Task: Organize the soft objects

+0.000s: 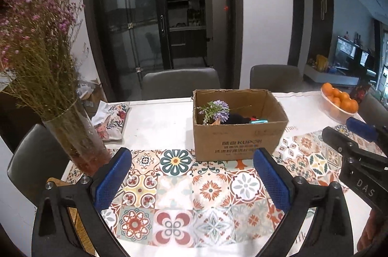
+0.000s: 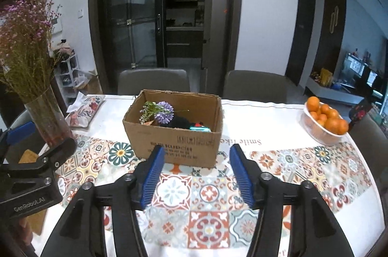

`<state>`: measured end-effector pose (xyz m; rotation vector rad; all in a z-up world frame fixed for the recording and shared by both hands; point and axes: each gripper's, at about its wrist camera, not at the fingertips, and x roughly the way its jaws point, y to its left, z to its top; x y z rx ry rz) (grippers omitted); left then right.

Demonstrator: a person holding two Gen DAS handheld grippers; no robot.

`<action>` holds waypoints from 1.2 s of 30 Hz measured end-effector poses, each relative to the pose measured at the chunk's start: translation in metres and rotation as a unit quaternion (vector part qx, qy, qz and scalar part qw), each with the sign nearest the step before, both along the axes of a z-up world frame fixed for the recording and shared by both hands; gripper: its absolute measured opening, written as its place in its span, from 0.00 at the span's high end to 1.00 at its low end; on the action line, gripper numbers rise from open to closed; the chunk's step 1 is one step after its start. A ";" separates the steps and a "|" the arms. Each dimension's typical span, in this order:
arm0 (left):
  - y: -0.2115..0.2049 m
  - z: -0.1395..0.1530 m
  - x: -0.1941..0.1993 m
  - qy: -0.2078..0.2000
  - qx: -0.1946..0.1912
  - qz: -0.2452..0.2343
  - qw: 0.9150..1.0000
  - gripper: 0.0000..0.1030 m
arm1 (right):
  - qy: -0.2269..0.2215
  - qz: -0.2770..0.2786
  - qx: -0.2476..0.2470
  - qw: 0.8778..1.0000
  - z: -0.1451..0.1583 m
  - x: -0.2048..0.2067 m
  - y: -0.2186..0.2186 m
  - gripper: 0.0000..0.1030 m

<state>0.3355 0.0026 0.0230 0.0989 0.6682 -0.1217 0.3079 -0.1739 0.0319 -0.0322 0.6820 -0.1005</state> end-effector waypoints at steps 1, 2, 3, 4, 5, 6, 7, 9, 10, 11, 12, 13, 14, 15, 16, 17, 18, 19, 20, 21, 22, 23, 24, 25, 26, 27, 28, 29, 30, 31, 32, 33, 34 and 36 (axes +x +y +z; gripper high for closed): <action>0.000 0.003 -0.007 -0.004 0.002 -0.001 1.000 0.00 | -0.004 -0.003 -0.001 1.000 0.003 -0.009 0.001 0.35; 0.001 0.005 -0.012 -0.008 0.004 -0.001 1.000 0.00 | -0.006 -0.004 -0.001 1.000 0.004 -0.015 0.001 0.33; 0.001 0.008 -0.019 -0.013 0.005 -0.003 1.000 0.00 | -0.007 -0.007 -0.001 1.000 0.006 -0.021 0.001 0.31; 0.001 0.011 -0.023 -0.015 0.005 -0.003 1.000 0.00 | -0.010 -0.008 0.000 1.000 0.008 -0.027 0.001 0.30; 0.002 0.014 -0.028 -0.018 0.005 -0.002 1.000 0.00 | -0.012 -0.009 0.000 1.000 0.010 -0.033 0.002 0.29; 0.002 0.017 -0.036 -0.023 0.005 -0.001 1.000 0.00 | -0.013 -0.010 0.001 1.000 0.012 -0.040 0.002 0.27; 0.002 0.019 -0.040 -0.025 0.004 -0.001 1.000 0.00 | -0.014 -0.011 0.001 1.000 0.013 -0.043 0.001 0.25; 0.002 0.023 -0.052 -0.030 0.000 -0.001 1.000 0.00 | -0.019 -0.012 0.003 1.000 0.016 -0.057 0.000 0.20; 0.002 0.025 -0.059 -0.033 -0.001 0.000 0.999 0.00 | -0.020 -0.012 0.004 1.000 0.018 -0.062 -0.002 0.19; 0.001 0.027 -0.065 -0.035 -0.001 0.001 0.999 0.00 | -0.022 -0.013 0.007 1.000 0.019 -0.068 -0.004 0.16; 0.000 0.028 -0.071 -0.036 -0.001 0.001 0.999 0.00 | -0.024 -0.014 0.010 1.000 0.019 -0.073 -0.005 0.14; -0.001 0.029 -0.077 -0.034 -0.003 -0.002 0.999 0.00 | -0.026 -0.014 0.013 0.999 0.019 -0.080 -0.007 0.14; -0.002 0.030 -0.083 -0.032 -0.005 -0.003 0.999 0.00 | -0.027 -0.013 0.017 0.999 0.020 -0.086 -0.009 0.13; -0.004 0.030 -0.090 -0.032 -0.005 -0.002 0.999 0.00 | -0.027 -0.013 0.019 0.999 0.020 -0.093 -0.011 0.13; -0.005 0.031 -0.095 -0.032 -0.003 0.000 0.999 0.00 | -0.026 -0.013 0.020 0.999 0.021 -0.098 -0.012 0.13; -0.007 0.032 -0.103 -0.033 -0.001 0.002 0.999 0.00 | -0.025 -0.012 0.023 0.999 0.021 -0.106 -0.015 0.13; -0.009 0.033 -0.111 -0.036 -0.001 0.003 0.999 0.00 | -0.025 -0.011 0.024 0.999 0.022 -0.111 -0.017 0.13; -0.010 0.034 -0.118 -0.037 -0.002 0.002 0.999 0.00 | -0.024 -0.010 0.026 0.999 0.023 -0.118 -0.019 0.13; -0.012 0.035 -0.125 -0.038 -0.004 0.002 0.999 0.00 | -0.025 -0.008 0.026 0.999 0.024 -0.125 -0.021 0.13; -0.013 0.035 -0.133 -0.039 -0.004 0.003 0.999 0.00 | -0.025 -0.007 0.026 0.999 0.025 -0.131 -0.022 0.12; -0.013 0.037 -0.141 -0.039 -0.004 0.006 0.999 0.00 | -0.026 -0.006 0.027 0.999 0.027 -0.138 -0.023 0.11; -0.013 0.038 -0.147 -0.039 -0.005 0.008 0.999 0.00 | -0.029 -0.006 0.026 0.999 0.029 -0.147 -0.024 0.11; -0.014 0.039 -0.155 -0.041 -0.006 0.008 0.999 0.00 | -0.030 -0.006 0.025 0.999 0.030 -0.155 -0.024 0.10; -0.015 0.040 -0.164 -0.042 -0.006 0.009 0.999 0.00 | -0.032 -0.005 0.025 0.999 0.031 -0.161 -0.025 0.10; -0.015 0.041 -0.168 -0.042 -0.007 0.010 0.999 0.00 | -0.034 -0.004 0.024 0.999 0.032 -0.168 -0.025 0.10; -0.016 0.042 -0.176 -0.044 -0.008 0.011 0.999 0.00 | -0.036 -0.001 0.023 0.999 0.034 -0.176 -0.026 0.10; -0.016 0.043 -0.184 -0.045 -0.010 0.012 0.999 0.00 | -0.037 0.000 0.022 0.999 0.035 -0.182 -0.026 0.09; -0.016 0.044 -0.190 -0.046 -0.011 0.013 0.999 0.00 | -0.039 0.003 0.021 0.999 0.037 -0.189 -0.027 0.09; -0.017 0.045 -0.196 -0.047 -0.011 0.012 0.999 0.00 | -0.041 0.004 0.020 0.999 0.038 -0.194 -0.027 0.09; -0.018 0.047 -0.203 -0.049 -0.011 0.014 0.999 0.00 | -0.044 0.004 0.019 0.999 0.040 -0.199 -0.028 0.09; -0.019 0.048 -0.207 -0.051 -0.010 0.014 0.999 0.00 | -0.046 0.003 0.018 0.999 0.042 -0.207 -0.029 0.08; -0.020 0.049 -0.214 -0.052 -0.009 0.014 0.998 0.00 | -0.047 0.003 0.018 0.999 0.042 -0.211 -0.030 0.08; -0.021 0.050 -0.219 -0.053 -0.009 0.015 0.998 0.00 | -0.048 0.003 0.019 0.999 0.043 -0.217 -0.031 0.08; -0.023 0.052 -0.229 -0.055 -0.007 0.015 0.998 0.00 | -0.050 0.001 0.018 0.999 0.045 -0.227 -0.033 0.08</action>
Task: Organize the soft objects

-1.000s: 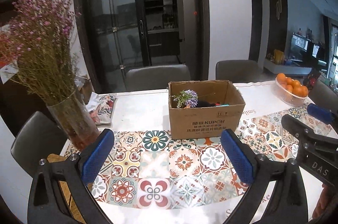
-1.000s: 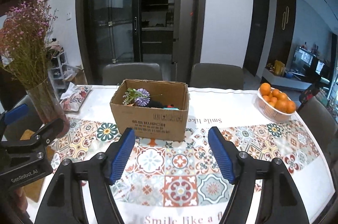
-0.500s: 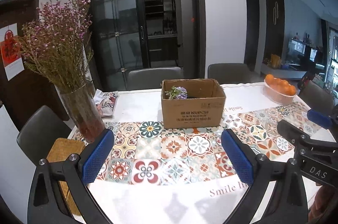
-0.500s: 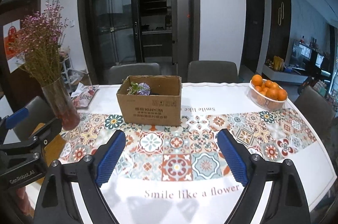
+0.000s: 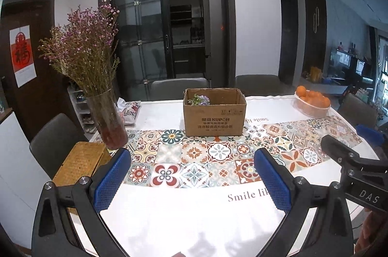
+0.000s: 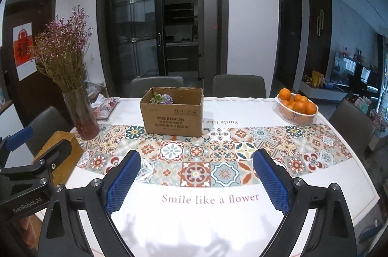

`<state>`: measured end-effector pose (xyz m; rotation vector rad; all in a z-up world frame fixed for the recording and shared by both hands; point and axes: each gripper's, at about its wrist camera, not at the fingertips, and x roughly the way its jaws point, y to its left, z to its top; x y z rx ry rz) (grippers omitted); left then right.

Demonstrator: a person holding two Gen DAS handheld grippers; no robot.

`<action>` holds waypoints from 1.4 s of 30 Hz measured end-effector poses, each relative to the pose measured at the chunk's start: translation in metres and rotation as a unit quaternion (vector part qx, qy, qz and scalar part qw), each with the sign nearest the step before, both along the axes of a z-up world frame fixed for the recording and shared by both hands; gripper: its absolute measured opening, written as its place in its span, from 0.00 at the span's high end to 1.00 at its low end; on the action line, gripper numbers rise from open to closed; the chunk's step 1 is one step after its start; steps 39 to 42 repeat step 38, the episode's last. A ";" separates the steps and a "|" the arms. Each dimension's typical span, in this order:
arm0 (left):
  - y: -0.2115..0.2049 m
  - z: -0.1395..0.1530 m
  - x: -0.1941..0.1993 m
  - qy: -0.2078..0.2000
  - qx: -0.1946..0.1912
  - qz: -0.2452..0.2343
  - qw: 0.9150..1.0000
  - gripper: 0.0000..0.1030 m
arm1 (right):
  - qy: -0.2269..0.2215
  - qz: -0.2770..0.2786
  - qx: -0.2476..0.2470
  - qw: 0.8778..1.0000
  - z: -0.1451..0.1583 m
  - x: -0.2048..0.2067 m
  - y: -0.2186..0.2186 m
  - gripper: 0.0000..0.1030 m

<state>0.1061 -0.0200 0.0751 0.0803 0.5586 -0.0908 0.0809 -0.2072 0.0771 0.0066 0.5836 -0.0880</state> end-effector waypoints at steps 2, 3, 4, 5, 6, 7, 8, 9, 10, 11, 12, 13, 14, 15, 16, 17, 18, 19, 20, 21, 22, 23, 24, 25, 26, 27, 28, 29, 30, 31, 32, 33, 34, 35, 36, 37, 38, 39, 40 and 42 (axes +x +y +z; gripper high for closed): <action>-0.002 0.001 -0.009 -0.003 0.000 -0.001 1.000 0.00 | -0.001 0.001 0.001 1.000 0.001 -0.008 -0.002 0.08; -0.003 0.003 -0.013 -0.004 0.001 -0.001 1.000 0.00 | -0.003 0.001 0.001 1.000 0.002 -0.013 -0.002 0.08; -0.004 0.004 -0.017 -0.005 0.002 -0.001 1.000 0.00 | -0.005 0.000 0.001 1.000 0.003 -0.018 -0.003 0.08; -0.005 0.004 -0.021 -0.005 0.002 -0.002 1.000 0.00 | -0.007 0.000 0.000 1.000 0.003 -0.023 -0.004 0.08; -0.005 0.004 -0.025 -0.005 0.002 -0.002 1.000 0.00 | -0.007 0.000 0.000 1.000 0.004 -0.027 -0.005 0.08; -0.006 0.005 -0.029 -0.004 0.000 -0.004 1.000 0.00 | -0.007 0.000 0.000 1.000 0.004 -0.029 -0.005 0.08; -0.007 0.004 -0.032 -0.003 -0.002 -0.006 1.000 0.00 | -0.007 0.000 0.002 1.000 0.004 -0.033 -0.006 0.08; -0.008 0.004 -0.035 -0.002 -0.003 -0.008 1.000 0.00 | -0.007 -0.001 0.002 1.000 0.004 -0.035 -0.006 0.08; -0.008 0.004 -0.039 -0.002 -0.005 -0.009 1.000 0.00 | -0.008 -0.001 0.002 1.000 0.004 -0.038 -0.007 0.08; -0.009 0.005 -0.042 -0.002 -0.004 -0.010 1.000 0.00 | -0.008 -0.001 0.002 1.000 0.004 -0.041 -0.007 0.08; -0.009 0.004 -0.044 -0.003 -0.004 -0.010 1.000 0.00 | -0.008 -0.002 0.002 1.000 0.004 -0.043 -0.008 0.08; -0.009 0.005 -0.046 -0.003 -0.003 -0.009 1.000 0.00 | -0.008 -0.002 0.002 1.000 0.004 -0.045 -0.009 0.07; -0.010 0.004 -0.048 -0.004 -0.002 -0.009 1.000 0.00 | -0.009 -0.002 0.002 1.000 0.004 -0.047 -0.009 0.07; -0.010 0.005 -0.050 -0.006 -0.001 -0.010 1.000 0.00 | -0.009 -0.003 0.002 1.000 0.004 -0.049 -0.010 0.07; -0.011 0.005 -0.052 -0.007 0.000 -0.009 1.000 0.00 | -0.009 -0.003 0.002 1.000 0.004 -0.050 -0.009 0.07; -0.011 0.005 -0.053 -0.007 0.001 -0.008 1.000 0.00 | -0.008 -0.003 0.002 1.000 0.004 -0.052 -0.010 0.07; -0.011 0.005 -0.054 -0.008 0.002 -0.008 1.000 0.00 | -0.008 -0.004 0.003 1.000 0.003 -0.053 -0.010 0.07; -0.011 0.005 -0.055 -0.008 0.003 -0.008 1.000 0.00 | -0.008 -0.004 0.003 1.000 0.003 -0.054 -0.010 0.07; -0.011 0.005 -0.056 -0.007 0.003 -0.009 1.000 0.00 | -0.008 -0.004 0.003 1.000 0.003 -0.055 -0.010 0.07; -0.012 0.005 -0.056 -0.007 0.002 -0.010 1.000 0.00 | -0.008 -0.004 0.002 1.000 0.003 -0.056 -0.010 0.07; -0.012 0.005 -0.056 -0.006 0.003 -0.010 1.000 0.00 | -0.009 -0.003 0.002 1.000 0.003 -0.057 -0.011 0.07; -0.012 0.005 -0.056 -0.006 0.003 -0.009 1.000 0.00 | -0.009 -0.004 0.002 1.000 0.003 -0.058 -0.011 0.07; -0.012 0.005 -0.056 -0.005 0.003 -0.010 1.000 0.00 | -0.009 -0.004 0.002 1.000 0.003 -0.058 -0.011 0.07; -0.012 0.004 -0.058 -0.005 0.003 -0.010 1.000 0.00 | -0.009 -0.004 0.002 1.000 0.003 -0.058 -0.011 0.07; -0.012 0.004 -0.058 -0.003 0.003 -0.010 1.000 0.00 | -0.009 -0.004 0.002 1.000 0.003 -0.058 -0.011 0.07; -0.012 0.003 -0.058 -0.003 0.003 -0.010 1.000 0.00 | -0.009 -0.004 0.001 1.000 0.003 -0.058 -0.011 0.07; -0.012 0.003 -0.059 -0.002 0.003 -0.010 1.000 0.00 | -0.009 -0.004 0.000 1.000 0.003 -0.058 -0.011 0.07; -0.012 0.003 -0.059 -0.002 0.003 -0.010 1.000 0.00 | -0.009 -0.004 0.000 1.000 0.003 -0.059 -0.011 0.07; -0.012 0.003 -0.059 -0.002 0.003 -0.010 1.000 0.00 | -0.009 -0.004 0.000 1.000 0.003 -0.059 -0.011 0.07; -0.012 0.003 -0.059 -0.002 0.003 -0.010 1.000 0.00 | -0.009 -0.004 0.000 1.000 0.003 -0.059 -0.011 0.07; -0.012 0.003 -0.060 -0.002 0.003 -0.010 1.000 0.00 | -0.009 -0.004 -0.001 1.000 0.002 -0.060 -0.011 0.07; -0.012 0.003 -0.060 -0.001 0.002 -0.010 1.000 0.00 | -0.009 -0.004 -0.001 1.000 0.002 -0.060 -0.011 0.07; -0.013 0.002 -0.060 -0.001 0.003 -0.010 1.000 0.00 | -0.008 -0.004 -0.001 1.000 0.003 -0.061 -0.011 0.07; -0.013 0.002 -0.061 0.000 0.003 -0.010 1.000 0.00 | -0.008 -0.004 -0.001 1.000 0.003 -0.061 -0.011 0.07; -0.013 0.002 -0.061 0.000 0.002 -0.010 1.000 0.00 | -0.008 -0.005 -0.001 1.000 0.003 -0.060 -0.011 0.07; -0.014 0.001 -0.061 0.000 0.002 -0.010 1.000 0.00 | -0.008 -0.005 -0.001 1.000 0.003 -0.060 -0.011 0.07; -0.014 0.001 -0.061 0.000 0.003 -0.010 1.000 0.00 | -0.008 -0.005 -0.002 1.000 0.003 -0.061 -0.012 0.07; -0.014 0.001 -0.061 0.000 0.003 -0.010 1.000 0.00 | -0.008 -0.005 -0.002 1.000 0.003 -0.061 -0.012 0.07; -0.014 0.001 -0.061 0.000 0.003 -0.010 1.000 0.00 | -0.008 -0.005 -0.002 1.000 0.003 -0.061 -0.012 0.07; -0.014 0.001 -0.061 0.000 0.003 -0.010 1.000 0.00 | -0.008 -0.005 -0.002 1.000 0.003 -0.061 -0.012 0.07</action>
